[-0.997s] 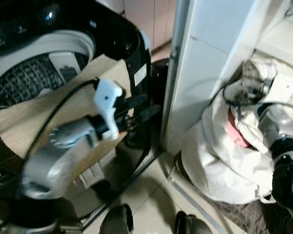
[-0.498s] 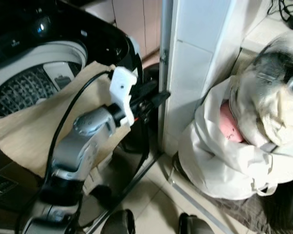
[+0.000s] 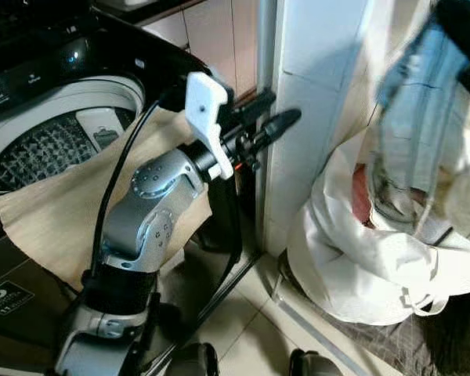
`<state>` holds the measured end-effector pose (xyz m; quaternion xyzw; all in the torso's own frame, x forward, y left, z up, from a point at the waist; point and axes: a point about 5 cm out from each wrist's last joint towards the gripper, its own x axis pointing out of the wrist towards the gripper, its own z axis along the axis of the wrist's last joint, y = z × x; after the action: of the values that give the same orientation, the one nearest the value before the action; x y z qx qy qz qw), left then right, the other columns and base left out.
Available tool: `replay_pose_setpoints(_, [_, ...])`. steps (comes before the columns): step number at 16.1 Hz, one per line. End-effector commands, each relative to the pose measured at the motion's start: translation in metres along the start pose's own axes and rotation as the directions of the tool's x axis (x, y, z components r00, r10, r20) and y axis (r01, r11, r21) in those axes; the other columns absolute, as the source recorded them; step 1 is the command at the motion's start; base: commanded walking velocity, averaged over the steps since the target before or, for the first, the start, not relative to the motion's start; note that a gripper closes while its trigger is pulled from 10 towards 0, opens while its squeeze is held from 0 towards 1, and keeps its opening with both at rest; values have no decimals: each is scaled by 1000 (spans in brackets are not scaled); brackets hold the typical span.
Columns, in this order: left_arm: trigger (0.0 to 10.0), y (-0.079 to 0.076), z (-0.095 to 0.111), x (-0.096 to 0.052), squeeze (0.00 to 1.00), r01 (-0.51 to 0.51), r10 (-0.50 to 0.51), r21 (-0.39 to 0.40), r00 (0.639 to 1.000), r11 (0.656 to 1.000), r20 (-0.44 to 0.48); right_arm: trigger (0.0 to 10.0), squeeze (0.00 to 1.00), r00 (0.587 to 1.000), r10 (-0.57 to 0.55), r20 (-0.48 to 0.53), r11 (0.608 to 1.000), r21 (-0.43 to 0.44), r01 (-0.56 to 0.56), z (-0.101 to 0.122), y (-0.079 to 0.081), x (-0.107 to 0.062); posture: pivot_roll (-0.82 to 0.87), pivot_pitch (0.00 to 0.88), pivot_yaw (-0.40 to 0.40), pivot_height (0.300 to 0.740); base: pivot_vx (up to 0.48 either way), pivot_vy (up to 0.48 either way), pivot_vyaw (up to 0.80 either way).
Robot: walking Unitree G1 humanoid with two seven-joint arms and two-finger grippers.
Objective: Clothes washing
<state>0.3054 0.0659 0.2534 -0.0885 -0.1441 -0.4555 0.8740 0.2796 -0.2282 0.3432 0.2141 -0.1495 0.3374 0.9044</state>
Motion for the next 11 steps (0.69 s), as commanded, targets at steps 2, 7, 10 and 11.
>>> replay_pose_setpoints(2, [10000, -10, 20, 7, 1000, 94, -91, -32, 992, 995, 83, 0, 0, 990, 139, -9, 990, 13, -139, -1, 25, 8, -109, 23, 54, 740, 0, 0, 0])
replay_pose_setpoints(7, [10000, -43, 10, 22, 1000, 237, -228, -119, 970, 964, 82, 0, 0, 971, 240, 6, 959, 152, -238, -15, 45, 25, -113, 20, 49, 740, 0, 0, 0])
replay_pose_setpoints(10, [10000, -47, 5, 25, 0, 221, -209, -171, 974, 960, 83, 0, 0, 963, 268, -31, 947, 192, -257, -30, 54, 32, -114, 21, 45, 740, 0, 0, 0])
replay_pose_setpoints(11, [10000, -49, 6, 25, 0, 235, -221, -186, 971, 954, 92, 0, 0, 964, 264, -41, 947, 198, -251, -32, 54, 33, -111, 21, 42, 740, 0, 0, 0])
